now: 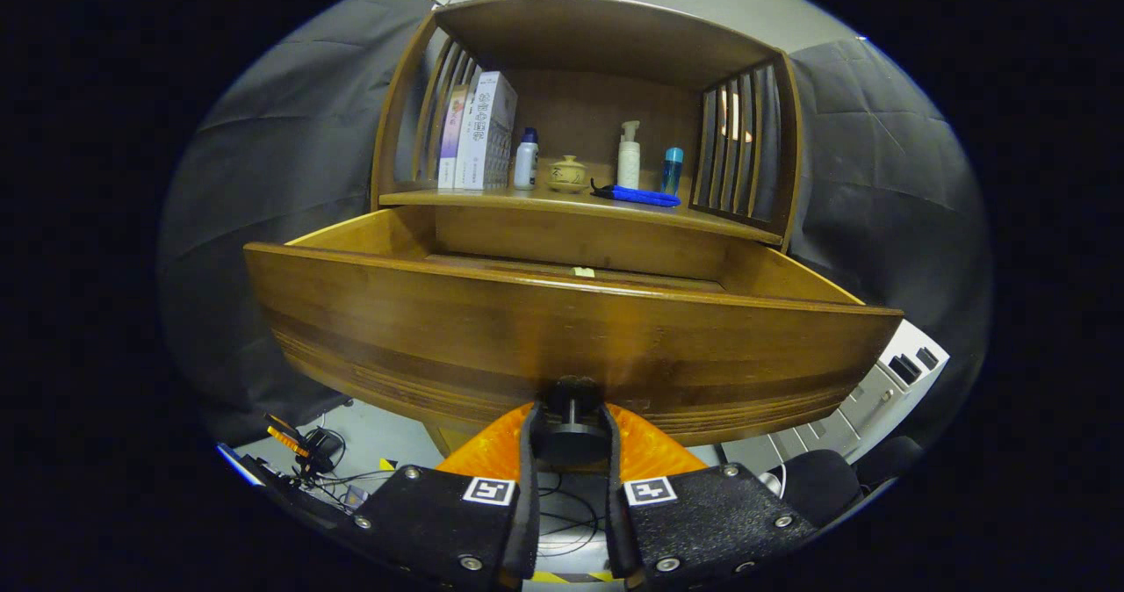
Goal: Pull open the drawer, take out the items inside it, and place them on the countertop above the cabinet.
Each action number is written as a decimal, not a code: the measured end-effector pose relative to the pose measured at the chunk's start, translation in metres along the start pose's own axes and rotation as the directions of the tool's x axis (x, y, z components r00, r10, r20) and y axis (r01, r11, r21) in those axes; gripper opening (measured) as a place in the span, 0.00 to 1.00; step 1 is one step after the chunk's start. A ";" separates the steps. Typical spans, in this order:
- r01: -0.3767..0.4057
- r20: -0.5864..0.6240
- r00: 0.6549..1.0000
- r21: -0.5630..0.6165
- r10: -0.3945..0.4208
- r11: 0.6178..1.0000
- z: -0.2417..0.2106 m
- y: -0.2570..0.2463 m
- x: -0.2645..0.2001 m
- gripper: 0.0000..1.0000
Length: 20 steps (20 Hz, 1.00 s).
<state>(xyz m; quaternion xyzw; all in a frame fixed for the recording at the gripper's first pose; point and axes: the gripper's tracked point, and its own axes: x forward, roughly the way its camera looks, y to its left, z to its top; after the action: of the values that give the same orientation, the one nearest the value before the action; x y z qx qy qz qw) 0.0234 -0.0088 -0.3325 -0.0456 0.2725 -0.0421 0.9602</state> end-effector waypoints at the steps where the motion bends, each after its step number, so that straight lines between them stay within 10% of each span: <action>1: 0.002 -0.001 1.000 0.002 -0.002 1.000 0.001 0.000 0.000 0.31; 7: -0.054 0.057 0.997 0.035 0.052 0.998 0.001 0.001 -0.001 0.48; 10: -0.120 0.132 0.985 0.067 0.111 0.990 0.022 0.014 -0.024 0.96; 20: -0.094 0.204 0.976 0.071 0.078 0.993 0.132 -0.008 -0.036 0.96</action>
<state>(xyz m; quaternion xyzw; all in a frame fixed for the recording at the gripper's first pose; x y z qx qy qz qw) 0.0624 -0.0045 -0.2013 0.0007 0.1738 -0.0064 0.9848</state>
